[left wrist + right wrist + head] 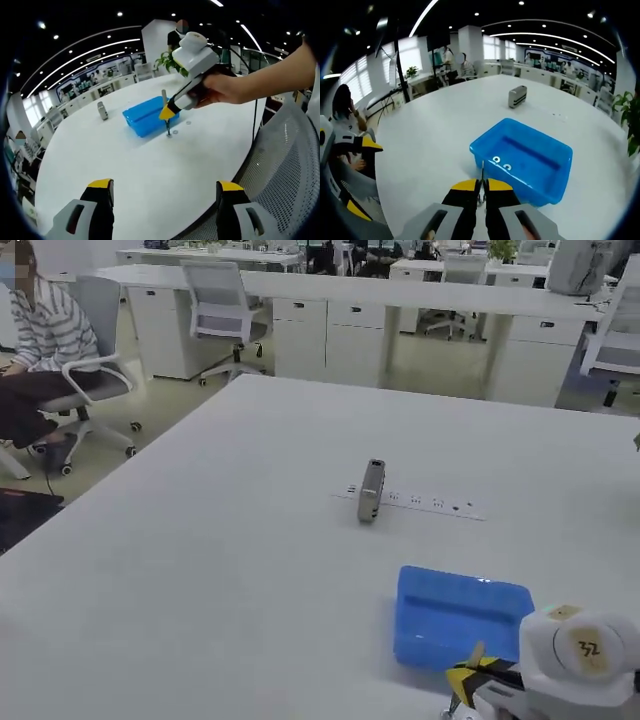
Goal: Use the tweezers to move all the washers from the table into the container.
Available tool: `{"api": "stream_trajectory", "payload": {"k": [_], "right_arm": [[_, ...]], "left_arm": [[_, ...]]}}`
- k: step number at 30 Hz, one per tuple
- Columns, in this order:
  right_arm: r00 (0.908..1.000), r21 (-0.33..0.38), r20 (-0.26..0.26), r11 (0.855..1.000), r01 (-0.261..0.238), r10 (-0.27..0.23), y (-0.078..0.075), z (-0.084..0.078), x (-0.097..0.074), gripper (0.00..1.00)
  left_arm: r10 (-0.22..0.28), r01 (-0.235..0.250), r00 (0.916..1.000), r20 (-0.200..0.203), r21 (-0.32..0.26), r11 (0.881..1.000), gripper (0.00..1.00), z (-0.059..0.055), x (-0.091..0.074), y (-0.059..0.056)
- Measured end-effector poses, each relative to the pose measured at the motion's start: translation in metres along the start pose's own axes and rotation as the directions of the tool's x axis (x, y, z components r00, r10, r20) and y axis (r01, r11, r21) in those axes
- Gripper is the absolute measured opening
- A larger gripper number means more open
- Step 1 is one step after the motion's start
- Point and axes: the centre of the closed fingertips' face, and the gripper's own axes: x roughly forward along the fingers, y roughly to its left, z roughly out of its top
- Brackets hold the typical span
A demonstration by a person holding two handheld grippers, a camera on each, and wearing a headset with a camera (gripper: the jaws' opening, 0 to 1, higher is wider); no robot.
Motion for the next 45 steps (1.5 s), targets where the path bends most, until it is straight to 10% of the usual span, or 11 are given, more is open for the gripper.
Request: {"api": "stream_trajectory", "payload": {"k": [32,45], "right_arm": [[0.9918,-0.130,0.128,0.991,0.020,-0.003,-0.014,0.085,-0.033,0.00],[0.9888,-0.116,0.147,0.992,0.041,-0.024,-0.036,0.091,-0.024,0.00]], "left_arm": [[0.051,-0.051,0.9973,0.053,-0.001,0.999,0.87,0.008,-0.005,0.008],[0.044,-0.044,0.9988,0.023,0.020,0.999,0.87,0.004,-0.002,0.006]]}}
